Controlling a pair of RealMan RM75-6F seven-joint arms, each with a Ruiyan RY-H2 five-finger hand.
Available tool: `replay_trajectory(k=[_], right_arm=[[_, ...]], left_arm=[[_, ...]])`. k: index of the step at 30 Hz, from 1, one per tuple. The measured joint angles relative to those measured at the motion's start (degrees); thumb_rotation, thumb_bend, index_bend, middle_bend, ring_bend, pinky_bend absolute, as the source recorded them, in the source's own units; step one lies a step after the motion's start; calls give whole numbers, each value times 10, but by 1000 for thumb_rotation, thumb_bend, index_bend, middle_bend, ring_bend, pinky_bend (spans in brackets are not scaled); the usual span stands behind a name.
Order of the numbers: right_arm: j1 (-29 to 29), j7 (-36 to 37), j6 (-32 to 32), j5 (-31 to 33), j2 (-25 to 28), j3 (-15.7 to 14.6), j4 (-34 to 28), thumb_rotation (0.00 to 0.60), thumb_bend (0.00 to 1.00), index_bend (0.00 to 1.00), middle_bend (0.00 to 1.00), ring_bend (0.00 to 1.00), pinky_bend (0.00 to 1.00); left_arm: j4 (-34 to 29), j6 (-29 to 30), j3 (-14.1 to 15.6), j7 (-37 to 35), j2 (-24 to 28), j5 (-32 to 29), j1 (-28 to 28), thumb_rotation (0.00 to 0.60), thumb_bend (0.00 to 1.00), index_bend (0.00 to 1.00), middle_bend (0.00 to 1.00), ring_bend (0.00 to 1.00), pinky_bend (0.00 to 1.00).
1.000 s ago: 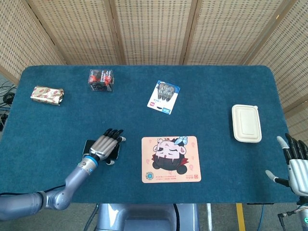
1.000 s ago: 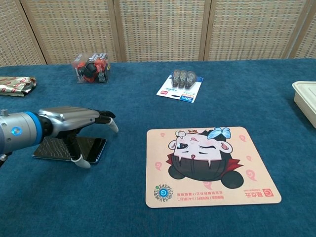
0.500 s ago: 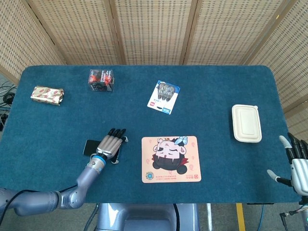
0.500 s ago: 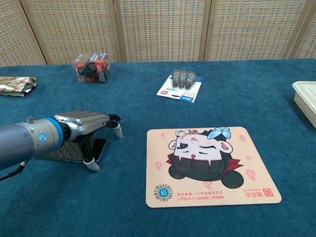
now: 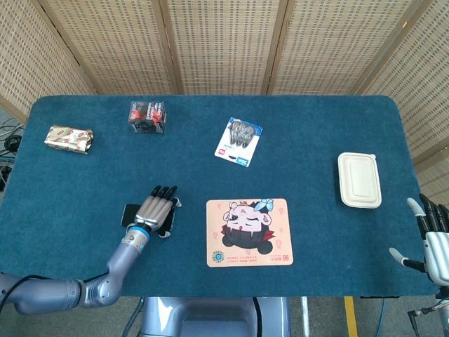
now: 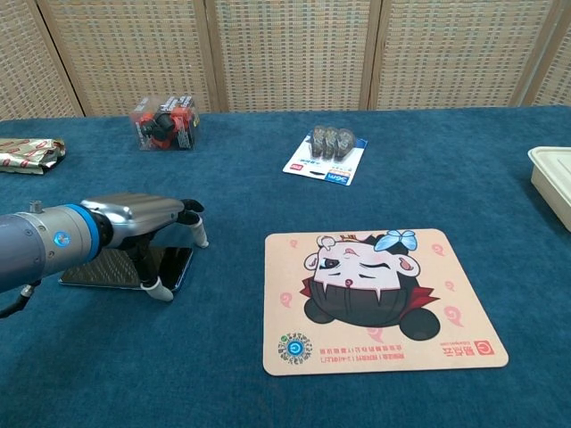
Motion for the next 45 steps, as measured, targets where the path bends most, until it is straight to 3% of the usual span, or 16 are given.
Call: replay_trajectory(k=[14, 22, 34, 40, 45], right_arm=[[0, -1, -1, 2, 0, 0, 0, 600, 0, 0, 0, 0, 0], [1, -2, -2, 3, -1, 0, 0, 600, 0, 0, 0, 0, 0], [0, -8, -1, 6, -3, 1, 0, 600, 0, 0, 0, 0, 0], [0, -16, -2, 6, -6, 0, 0, 600, 0, 0, 0, 0, 0], [0, -21, -2, 6, -8, -1, 0, 600, 0, 0, 0, 0, 0]], left_arm=[[-21, 6, 0, -22, 21, 0, -4, 600, 160, 557, 0, 0, 0], [-66, 6, -21, -85, 58, 36, 5, 600, 159, 557, 0, 0, 0], [-128, -1, -52, -251, 151, 114, 54, 600, 156, 557, 0, 0, 0], [-123, -8, -52, -350, 181, 168, 93, 600, 156, 557, 0, 0, 0], [-95, -6, -47, -485, 198, 251, 135, 600, 155, 557, 0, 0, 0]])
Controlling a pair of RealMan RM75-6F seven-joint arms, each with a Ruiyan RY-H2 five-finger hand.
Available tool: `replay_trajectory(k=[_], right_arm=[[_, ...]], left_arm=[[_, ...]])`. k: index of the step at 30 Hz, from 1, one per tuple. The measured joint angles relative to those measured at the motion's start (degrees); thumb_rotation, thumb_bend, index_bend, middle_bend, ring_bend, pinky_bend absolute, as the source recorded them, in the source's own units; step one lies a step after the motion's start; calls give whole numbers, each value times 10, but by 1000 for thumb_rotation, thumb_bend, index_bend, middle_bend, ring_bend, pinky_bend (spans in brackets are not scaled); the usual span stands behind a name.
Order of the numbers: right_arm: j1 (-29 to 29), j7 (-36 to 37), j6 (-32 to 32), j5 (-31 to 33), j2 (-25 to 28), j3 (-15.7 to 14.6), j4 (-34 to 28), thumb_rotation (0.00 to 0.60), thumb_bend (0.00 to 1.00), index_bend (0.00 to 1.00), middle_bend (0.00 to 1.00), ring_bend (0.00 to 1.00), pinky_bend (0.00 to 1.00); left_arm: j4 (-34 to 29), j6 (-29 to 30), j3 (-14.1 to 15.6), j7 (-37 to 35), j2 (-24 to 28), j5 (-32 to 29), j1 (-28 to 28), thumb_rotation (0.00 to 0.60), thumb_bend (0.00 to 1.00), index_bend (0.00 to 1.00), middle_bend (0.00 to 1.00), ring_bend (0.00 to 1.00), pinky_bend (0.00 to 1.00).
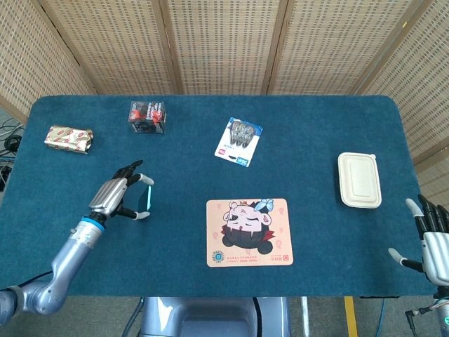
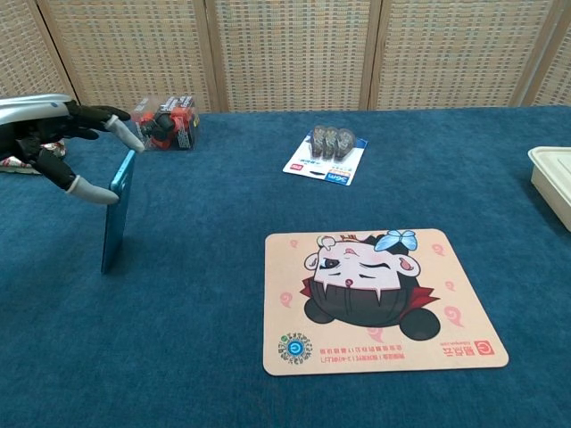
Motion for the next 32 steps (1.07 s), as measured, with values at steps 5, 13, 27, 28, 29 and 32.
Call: replay_trajectory(k=[5, 13, 27, 28, 29, 32], right_arm=[[0, -4, 0, -1, -1, -1, -1, 600, 0, 0, 0, 0, 0], [0, -14, 0, -6, -4, -4, -3, 600, 0, 0, 0, 0, 0], [-1, -19, 4, -10, -5, -5, -6, 600, 0, 0, 0, 0, 0], [-1, -19, 5, -11, -5, -5, -6, 600, 0, 0, 0, 0, 0], [-1, -19, 6, -11, -5, -5, -7, 600, 0, 0, 0, 0, 0], [-2, -20, 8, -12, -4, -5, -7, 600, 0, 0, 0, 0, 0]], left_arm=[[56, 36, 16, -117, 22, 96, 61, 600, 152, 557, 0, 0, 0], [93, 75, 34, -103, 57, 88, 110, 600, 64, 94, 0, 0, 0], [7, 171, 54, 19, 136, 95, 167, 600, 0, 0, 0, 0, 0], [3, 185, 57, 26, 138, 104, 175, 600, 0, 0, 0, 0, 0], [-2, 203, 63, 37, 140, 115, 185, 600, 0, 0, 0, 0, 0], [-8, 247, 78, 72, 140, 140, 212, 600, 0, 0, 0, 0, 0]])
